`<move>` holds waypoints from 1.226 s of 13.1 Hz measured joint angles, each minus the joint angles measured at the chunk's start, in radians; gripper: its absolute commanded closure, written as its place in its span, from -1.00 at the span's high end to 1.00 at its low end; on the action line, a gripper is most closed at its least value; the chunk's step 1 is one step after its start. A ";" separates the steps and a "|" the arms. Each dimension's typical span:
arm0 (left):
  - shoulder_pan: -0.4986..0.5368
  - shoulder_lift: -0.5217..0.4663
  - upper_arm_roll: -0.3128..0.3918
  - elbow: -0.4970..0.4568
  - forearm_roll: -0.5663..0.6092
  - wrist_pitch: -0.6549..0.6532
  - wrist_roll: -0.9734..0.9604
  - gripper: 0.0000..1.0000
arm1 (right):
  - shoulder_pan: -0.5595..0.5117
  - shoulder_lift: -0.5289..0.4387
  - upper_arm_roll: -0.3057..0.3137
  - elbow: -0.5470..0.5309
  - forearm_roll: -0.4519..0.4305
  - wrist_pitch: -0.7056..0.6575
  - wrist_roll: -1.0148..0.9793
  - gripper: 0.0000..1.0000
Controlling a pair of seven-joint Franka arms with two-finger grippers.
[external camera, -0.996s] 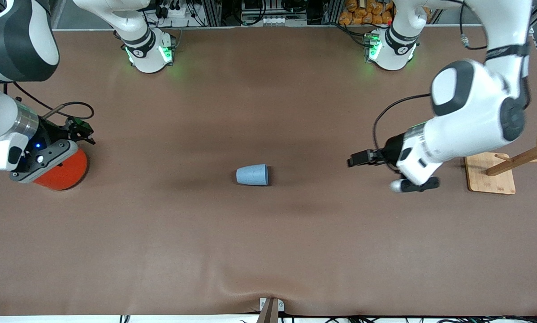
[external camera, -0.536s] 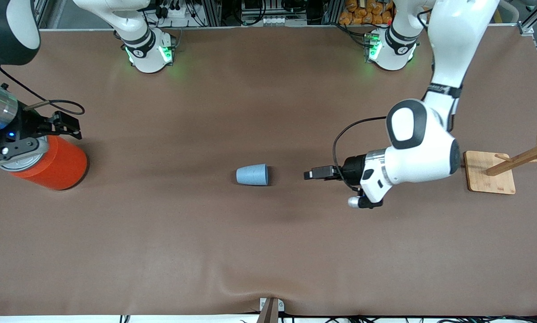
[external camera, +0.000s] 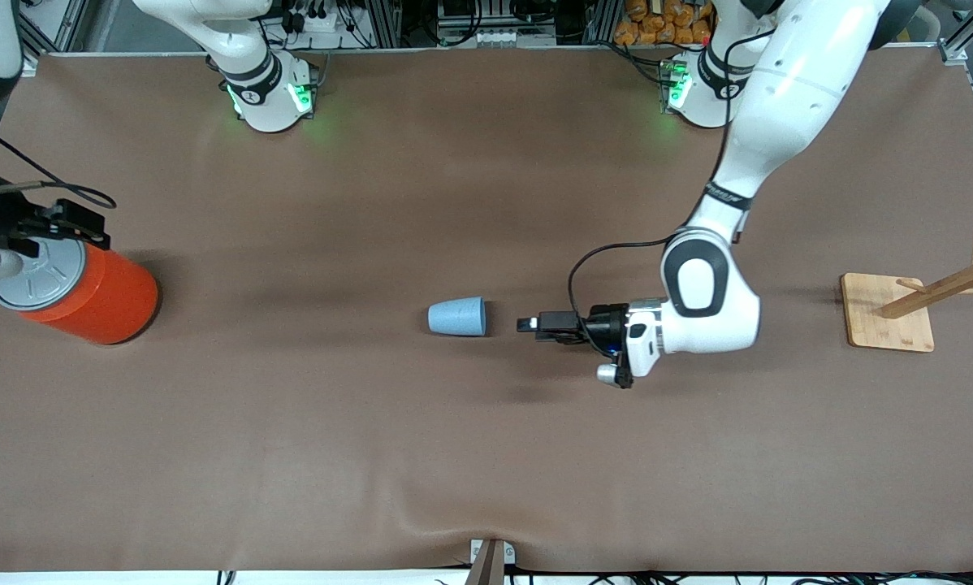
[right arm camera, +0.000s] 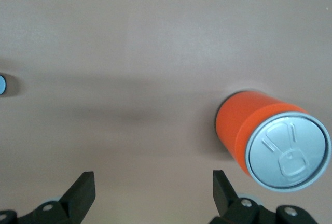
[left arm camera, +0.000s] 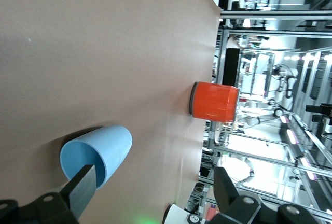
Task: Flip cup
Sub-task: 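Retract the right gripper while the left gripper reaches toward the cup, then close the left gripper around the blue cup's open rim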
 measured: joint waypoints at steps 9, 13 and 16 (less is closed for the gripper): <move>-0.078 0.084 -0.011 -0.049 -0.217 0.000 0.159 1.00 | 0.006 -0.066 0.008 -0.007 0.038 -0.080 0.098 1.00; -0.090 0.097 -0.010 -0.048 -0.227 0.000 0.178 1.00 | 0.003 -0.067 -0.002 -0.015 0.038 -0.088 0.099 1.00; -0.092 0.126 -0.010 -0.044 -0.245 0.000 0.197 1.00 | 0.003 -0.067 -0.003 -0.015 0.038 -0.090 0.099 1.00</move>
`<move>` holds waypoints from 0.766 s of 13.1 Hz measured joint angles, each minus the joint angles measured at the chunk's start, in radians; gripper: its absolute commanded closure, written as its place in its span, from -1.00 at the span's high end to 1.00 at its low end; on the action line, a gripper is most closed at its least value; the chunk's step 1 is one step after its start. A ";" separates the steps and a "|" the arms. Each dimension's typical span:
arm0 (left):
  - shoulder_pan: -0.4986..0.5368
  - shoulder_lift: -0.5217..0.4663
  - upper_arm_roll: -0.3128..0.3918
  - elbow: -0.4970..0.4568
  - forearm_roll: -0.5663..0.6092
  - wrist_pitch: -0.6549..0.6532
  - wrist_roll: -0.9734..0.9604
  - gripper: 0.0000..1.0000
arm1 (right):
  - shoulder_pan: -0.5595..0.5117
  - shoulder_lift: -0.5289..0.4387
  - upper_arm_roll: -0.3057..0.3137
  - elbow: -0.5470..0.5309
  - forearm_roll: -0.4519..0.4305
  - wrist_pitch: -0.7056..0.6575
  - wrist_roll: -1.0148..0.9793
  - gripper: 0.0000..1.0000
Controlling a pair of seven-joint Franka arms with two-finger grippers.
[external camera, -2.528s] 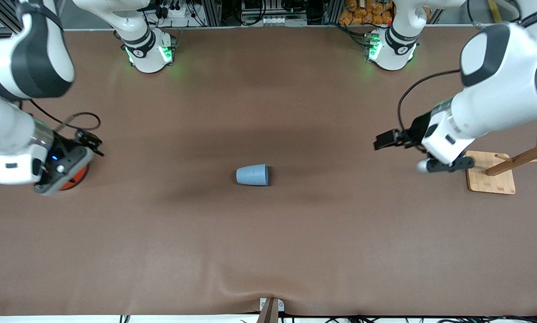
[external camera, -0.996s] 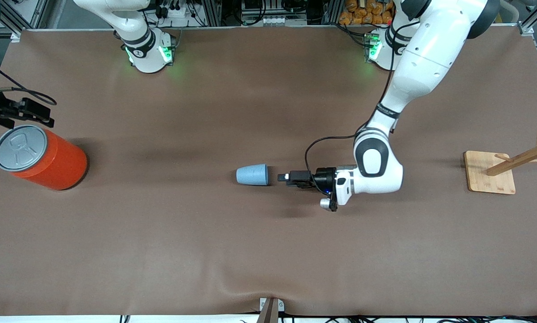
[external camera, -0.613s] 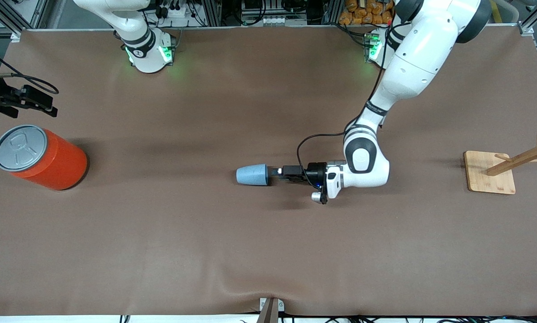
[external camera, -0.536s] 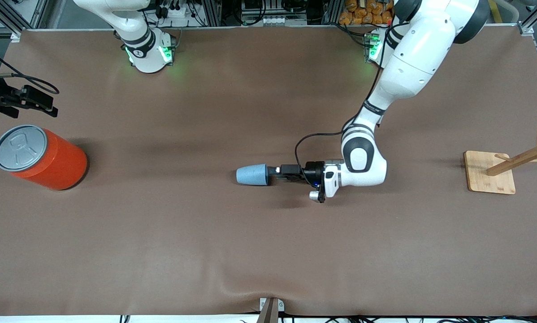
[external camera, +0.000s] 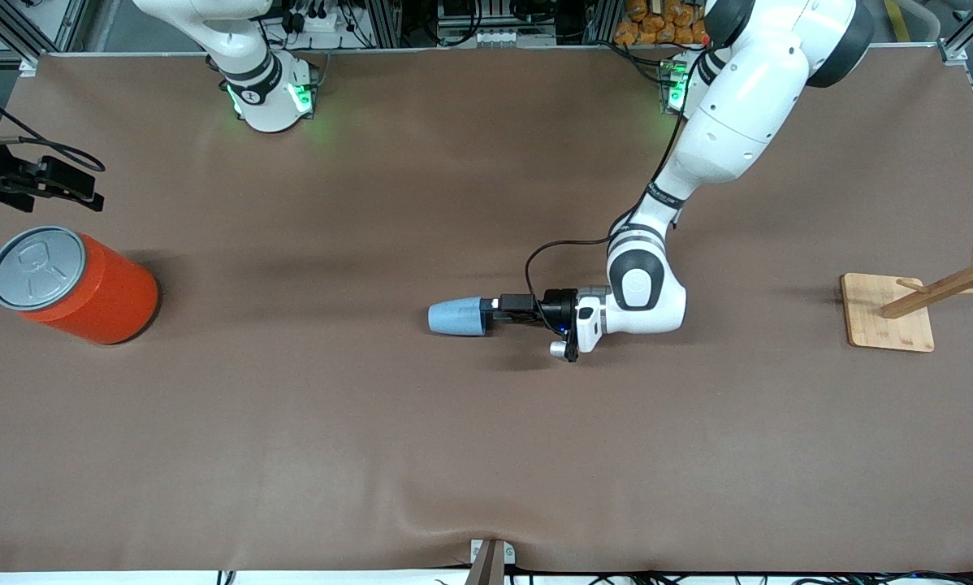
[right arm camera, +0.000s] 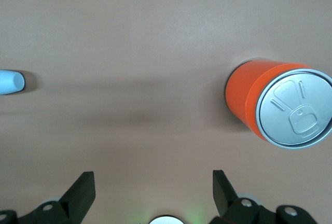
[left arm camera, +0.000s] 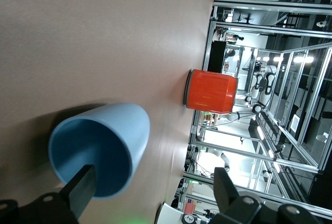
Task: Flip cup
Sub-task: 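Close the left gripper around the blue cup's open rim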
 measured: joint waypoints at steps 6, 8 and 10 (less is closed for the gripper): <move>-0.057 0.063 0.000 0.075 -0.091 0.000 0.011 -0.14 | 0.000 0.000 0.000 0.000 0.001 0.001 0.000 1.00; -0.070 0.071 0.002 0.086 -0.101 0.002 0.011 -0.75 | 0.000 0.000 0.001 -0.001 0.001 0.001 0.000 1.00; -0.069 0.073 0.007 0.087 -0.101 0.003 0.022 -1.00 | 0.000 0.000 0.001 -0.001 0.001 0.001 0.000 1.00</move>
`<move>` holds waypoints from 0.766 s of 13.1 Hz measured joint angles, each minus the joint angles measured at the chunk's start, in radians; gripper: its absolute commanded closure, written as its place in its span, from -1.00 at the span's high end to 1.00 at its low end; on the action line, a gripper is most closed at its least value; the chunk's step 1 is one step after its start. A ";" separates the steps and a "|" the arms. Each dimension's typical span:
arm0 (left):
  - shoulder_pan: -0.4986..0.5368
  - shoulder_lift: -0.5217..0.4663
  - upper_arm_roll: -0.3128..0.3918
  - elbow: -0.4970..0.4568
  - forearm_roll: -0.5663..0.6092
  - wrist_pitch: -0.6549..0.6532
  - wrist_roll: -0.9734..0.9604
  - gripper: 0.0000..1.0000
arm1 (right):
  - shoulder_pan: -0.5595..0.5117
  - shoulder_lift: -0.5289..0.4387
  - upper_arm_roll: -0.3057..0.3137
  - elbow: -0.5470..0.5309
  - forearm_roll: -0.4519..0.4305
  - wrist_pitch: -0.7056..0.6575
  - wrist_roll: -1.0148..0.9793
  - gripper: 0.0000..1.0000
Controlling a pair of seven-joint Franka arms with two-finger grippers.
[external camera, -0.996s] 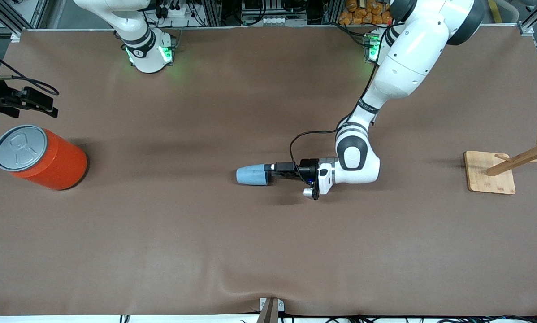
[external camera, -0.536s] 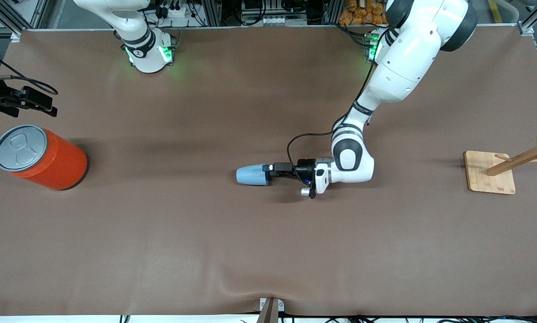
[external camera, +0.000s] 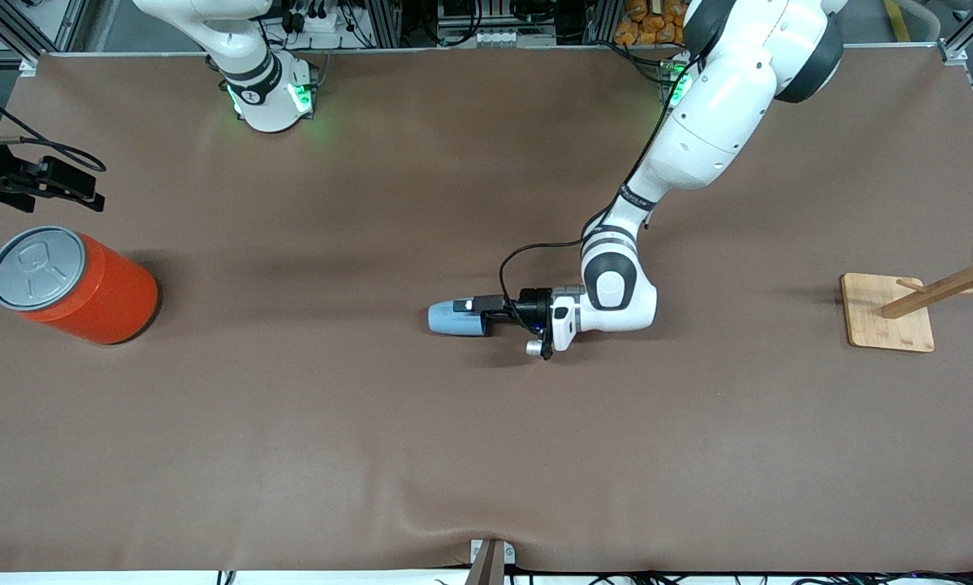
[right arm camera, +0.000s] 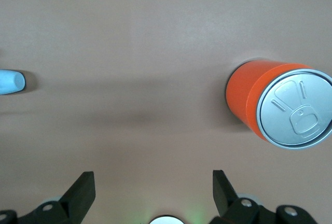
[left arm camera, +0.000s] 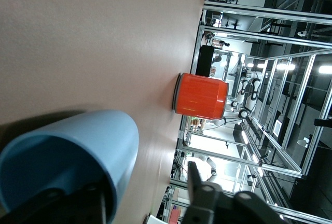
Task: Flip cup
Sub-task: 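Close the left gripper around the blue cup's open rim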
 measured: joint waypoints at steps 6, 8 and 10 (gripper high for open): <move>0.004 0.000 0.009 0.010 0.003 0.001 0.013 -1.00 | 0.000 0.000 0.000 0.000 0.000 0.003 0.000 1.00; 0.009 -0.003 0.009 0.025 0.018 0.001 0.004 -1.00 | 0.000 0.000 0.000 0.000 0.000 0.003 0.000 1.00; 0.021 -0.028 0.009 0.043 0.075 0.000 -0.077 -1.00 | 0.000 0.000 0.000 0.000 0.000 0.003 0.000 1.00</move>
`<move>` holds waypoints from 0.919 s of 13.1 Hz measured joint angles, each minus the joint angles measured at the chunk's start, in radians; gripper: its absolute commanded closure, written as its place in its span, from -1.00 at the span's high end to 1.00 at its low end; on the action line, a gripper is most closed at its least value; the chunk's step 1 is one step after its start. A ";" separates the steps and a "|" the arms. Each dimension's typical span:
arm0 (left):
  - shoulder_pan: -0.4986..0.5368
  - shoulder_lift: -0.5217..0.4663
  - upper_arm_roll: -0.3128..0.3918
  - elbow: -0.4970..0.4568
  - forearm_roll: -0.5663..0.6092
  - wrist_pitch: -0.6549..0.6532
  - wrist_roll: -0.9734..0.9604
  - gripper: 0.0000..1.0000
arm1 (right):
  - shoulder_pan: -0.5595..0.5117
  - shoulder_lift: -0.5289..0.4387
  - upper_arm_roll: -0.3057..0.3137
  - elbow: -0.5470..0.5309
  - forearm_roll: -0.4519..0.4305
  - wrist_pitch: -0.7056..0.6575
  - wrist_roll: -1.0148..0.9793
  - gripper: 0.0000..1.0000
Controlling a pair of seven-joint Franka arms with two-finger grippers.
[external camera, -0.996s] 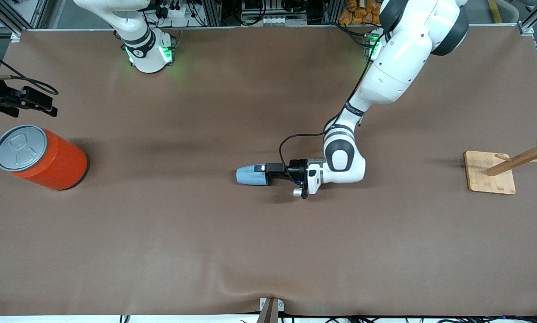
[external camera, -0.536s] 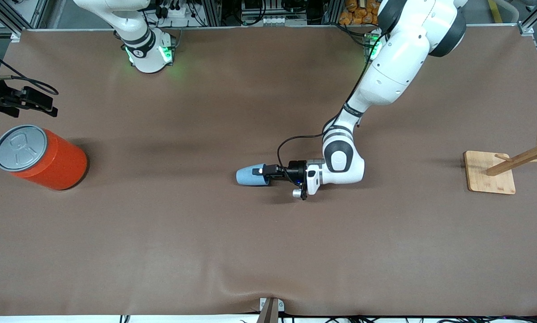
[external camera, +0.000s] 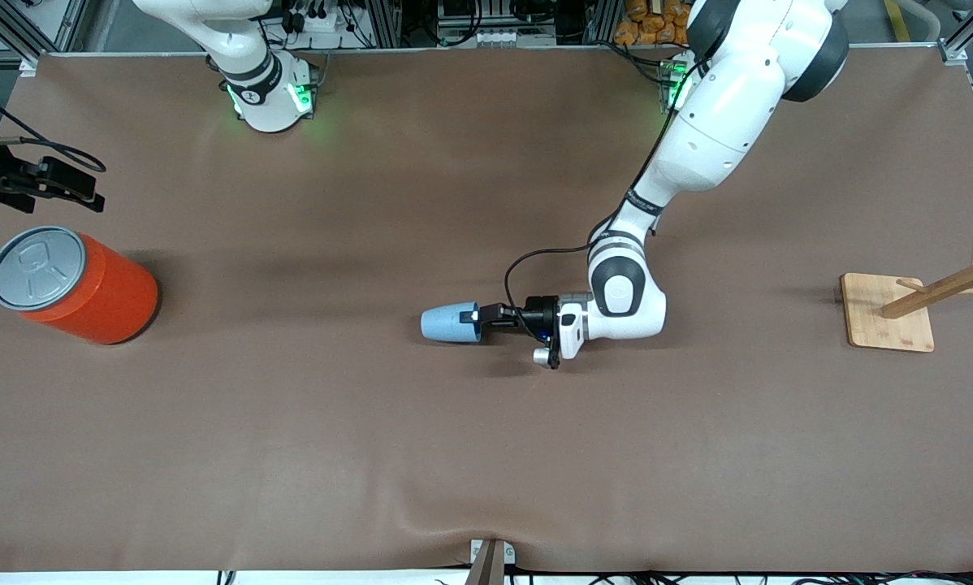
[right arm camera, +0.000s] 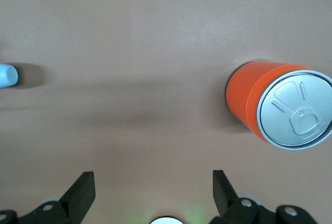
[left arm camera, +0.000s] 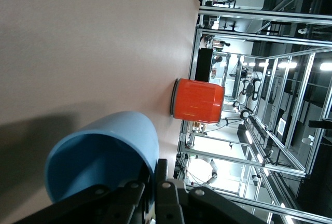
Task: Flip cup
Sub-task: 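Close the left gripper around the blue cup's open rim, then lift the cup with the left gripper and rotate it upright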
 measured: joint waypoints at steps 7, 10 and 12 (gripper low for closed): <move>0.062 -0.300 0.008 0.008 0.614 -0.002 -0.631 -1.00 | 0.000 0.000 0.000 0.000 0.000 0.018 0.000 1.00; 0.119 -0.447 0.014 -0.048 0.893 -0.035 -0.776 -1.00 | 0.001 0.000 0.001 0.000 0.001 0.019 0.000 1.00; 0.176 -0.521 0.020 -0.122 1.072 -0.041 -0.781 -1.00 | 0.001 0.000 0.002 -0.001 0.001 0.020 0.000 1.00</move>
